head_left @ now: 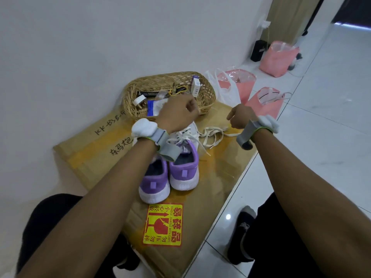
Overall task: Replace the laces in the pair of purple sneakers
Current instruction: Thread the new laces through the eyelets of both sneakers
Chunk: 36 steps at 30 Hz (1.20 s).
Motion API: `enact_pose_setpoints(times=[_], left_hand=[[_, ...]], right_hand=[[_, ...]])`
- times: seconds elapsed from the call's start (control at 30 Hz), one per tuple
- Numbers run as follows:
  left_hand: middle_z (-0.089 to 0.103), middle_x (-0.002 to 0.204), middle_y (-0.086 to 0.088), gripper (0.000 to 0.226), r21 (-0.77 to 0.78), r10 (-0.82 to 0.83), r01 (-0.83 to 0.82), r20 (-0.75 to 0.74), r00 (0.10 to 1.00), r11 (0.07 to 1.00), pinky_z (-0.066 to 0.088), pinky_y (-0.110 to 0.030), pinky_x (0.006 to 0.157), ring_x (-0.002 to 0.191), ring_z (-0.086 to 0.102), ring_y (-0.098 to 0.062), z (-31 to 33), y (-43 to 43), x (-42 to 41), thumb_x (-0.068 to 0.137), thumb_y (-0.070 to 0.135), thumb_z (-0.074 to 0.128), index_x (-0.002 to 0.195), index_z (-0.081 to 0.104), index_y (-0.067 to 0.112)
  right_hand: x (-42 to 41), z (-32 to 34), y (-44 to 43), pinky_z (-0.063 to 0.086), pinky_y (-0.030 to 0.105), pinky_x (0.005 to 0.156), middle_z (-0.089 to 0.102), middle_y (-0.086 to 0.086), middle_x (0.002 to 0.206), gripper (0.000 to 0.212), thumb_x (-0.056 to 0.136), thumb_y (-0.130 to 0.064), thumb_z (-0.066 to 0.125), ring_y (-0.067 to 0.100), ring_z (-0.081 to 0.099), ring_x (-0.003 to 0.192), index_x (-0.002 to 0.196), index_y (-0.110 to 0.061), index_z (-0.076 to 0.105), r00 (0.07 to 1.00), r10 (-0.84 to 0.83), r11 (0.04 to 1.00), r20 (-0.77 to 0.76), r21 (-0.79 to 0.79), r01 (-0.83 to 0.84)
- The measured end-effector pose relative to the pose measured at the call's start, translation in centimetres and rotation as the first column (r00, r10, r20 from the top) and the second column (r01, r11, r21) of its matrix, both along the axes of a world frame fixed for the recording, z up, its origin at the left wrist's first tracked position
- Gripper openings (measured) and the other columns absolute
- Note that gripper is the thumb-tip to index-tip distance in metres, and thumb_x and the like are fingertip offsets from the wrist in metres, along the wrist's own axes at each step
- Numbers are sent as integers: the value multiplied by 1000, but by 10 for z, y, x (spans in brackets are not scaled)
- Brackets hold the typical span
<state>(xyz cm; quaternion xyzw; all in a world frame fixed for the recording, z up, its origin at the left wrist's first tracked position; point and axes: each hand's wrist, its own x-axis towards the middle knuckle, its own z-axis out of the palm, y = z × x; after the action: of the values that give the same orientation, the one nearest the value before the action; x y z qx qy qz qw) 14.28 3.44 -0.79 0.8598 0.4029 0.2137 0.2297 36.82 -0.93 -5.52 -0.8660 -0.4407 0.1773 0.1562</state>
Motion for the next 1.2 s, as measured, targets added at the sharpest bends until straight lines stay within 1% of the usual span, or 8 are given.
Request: enact_pose_setpoints(times=[0.2, 0.43, 0.57, 0.7, 0.87, 1.0, 1.13, 1.2], left_hand=[[67, 99, -4, 9, -78, -236, 223, -268, 934, 972, 51, -32, 79, 94, 63, -23, -37, -5, 92, 88, 17, 68, 96, 72, 15], [65, 122, -10, 26, -21, -167, 175, -430, 887, 984, 46, -32, 89, 112, 60, -31, -85, -18, 133, 92, 26, 69, 114, 73, 16], [56, 103, -8, 13, 63, -20, 41, -297, 955, 997, 44, -35, 71, 93, 51, -30, -96, -21, 126, 89, 33, 70, 91, 78, 22], [65, 68, -4, 22, -34, 101, -105, -103, 990, 994, 46, -34, 59, 66, 57, -23, -77, -11, 101, 92, 20, 68, 75, 80, 11], [74, 91, -19, 23, -56, 320, -320, -5, 947, 946, 54, -40, 66, 84, 66, -36, -35, 9, 77, 95, 15, 60, 86, 79, 5], [73, 95, -21, 17, -134, 393, -389, 4, 919, 911, 54, -36, 71, 85, 67, -36, -16, 23, 44, 94, 11, 60, 84, 72, 5], [74, 89, -23, 32, -394, 282, -227, 87, 955, 890, 60, -52, 79, 85, 72, -37, -26, 32, -8, 90, 8, 67, 63, 74, 24], [76, 88, -15, 10, -425, 217, -162, 84, 972, 891, 60, -47, 84, 81, 72, -27, -31, 35, -34, 89, 13, 73, 83, 79, 17]], right_hand=[[32, -13, -26, 41, 37, 80, 62, 20, 123, 31, 89, -11, 61, 37, 58, 115, 119, -2, 63, 994, 15, 991, 108, -136, 0], [44, -20, -48, 44, 36, 81, 67, 13, 115, 28, 88, -22, 62, 33, 62, 109, 113, -11, 69, 995, 11, 992, 101, -128, 2], [49, -9, -45, 43, 23, 61, 73, 2, 93, 10, 84, -11, 69, 20, 67, 88, 91, -16, 74, 999, 39, 999, -33, 35, -38], [50, 13, -42, 39, 23, 62, 69, -4, 75, 6, 84, -22, 75, 5, 53, 64, 84, -16, 76, 980, 118, 976, -162, 203, -84], [34, 29, -37, 45, 28, 70, 63, 1, 75, 25, 81, -34, 79, 14, 55, 70, 88, -10, 74, 949, 68, 943, -307, 332, 40], [-16, 45, -20, 50, 28, 70, 53, 2, 67, 21, 83, -24, 78, 11, 51, 58, 88, -6, 68, 615, 170, 811, -770, 464, 357], [-68, 50, 4, 50, 23, 68, 58, 3, 73, 14, 83, -16, 77, 11, 56, 66, 82, -12, 64, 356, 316, 761, -879, 459, 459], [-87, 51, 15, 55, 23, 73, 68, 2, 79, 16, 83, -17, 77, 13, 65, 78, 90, -11, 64, 258, 358, 756, -898, 440, 484]])
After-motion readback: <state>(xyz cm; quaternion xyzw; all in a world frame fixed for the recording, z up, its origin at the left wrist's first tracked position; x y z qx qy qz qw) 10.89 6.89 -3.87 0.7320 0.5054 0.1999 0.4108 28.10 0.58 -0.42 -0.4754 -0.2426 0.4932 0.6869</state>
